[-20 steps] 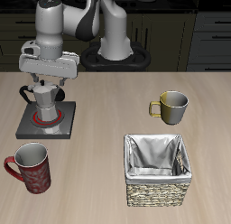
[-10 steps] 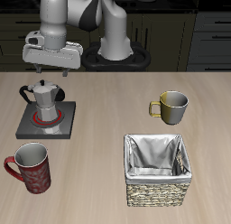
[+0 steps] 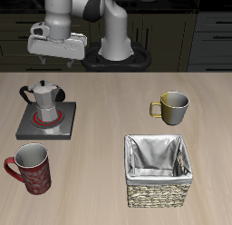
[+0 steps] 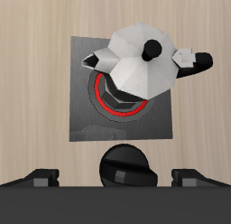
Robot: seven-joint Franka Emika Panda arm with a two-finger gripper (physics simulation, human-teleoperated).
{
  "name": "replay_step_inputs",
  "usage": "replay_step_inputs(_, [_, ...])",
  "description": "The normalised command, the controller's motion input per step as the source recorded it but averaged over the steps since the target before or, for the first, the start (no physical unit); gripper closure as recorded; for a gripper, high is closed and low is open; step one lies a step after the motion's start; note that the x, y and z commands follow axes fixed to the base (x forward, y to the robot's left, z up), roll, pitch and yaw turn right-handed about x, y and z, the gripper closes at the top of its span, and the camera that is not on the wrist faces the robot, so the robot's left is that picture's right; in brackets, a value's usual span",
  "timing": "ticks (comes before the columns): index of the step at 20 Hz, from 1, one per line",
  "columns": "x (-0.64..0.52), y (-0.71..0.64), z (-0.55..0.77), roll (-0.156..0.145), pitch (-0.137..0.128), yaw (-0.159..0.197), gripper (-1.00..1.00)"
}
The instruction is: Place the moka pot on the stove and turn off the stove
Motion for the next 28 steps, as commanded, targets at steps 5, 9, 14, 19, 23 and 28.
replay_step_inputs(5, [-0.24,0.03,0.14,0.058,0.012,-0.004,-1.00])
replay_step_inputs(9, [-0.13,0.11,0.06,0.053,0.005,0.022,-1.00])
replay_step_inputs(14, [-0.06,0.01,0.03,0.054,0.019,0.007,-1.00])
replay_step_inputs(19, [-0.10,-0.12,0.01,-0.004,-0.008,-0.004,-1.00])
replay_step_inputs(23, [-0.14,-0.09,0.02,-0.013,-0.025,0.012,-1.00])
replay_step_inputs(28, [-0.12,-0.10,-0.09,-0.008,-0.001,0.032,-1.00])
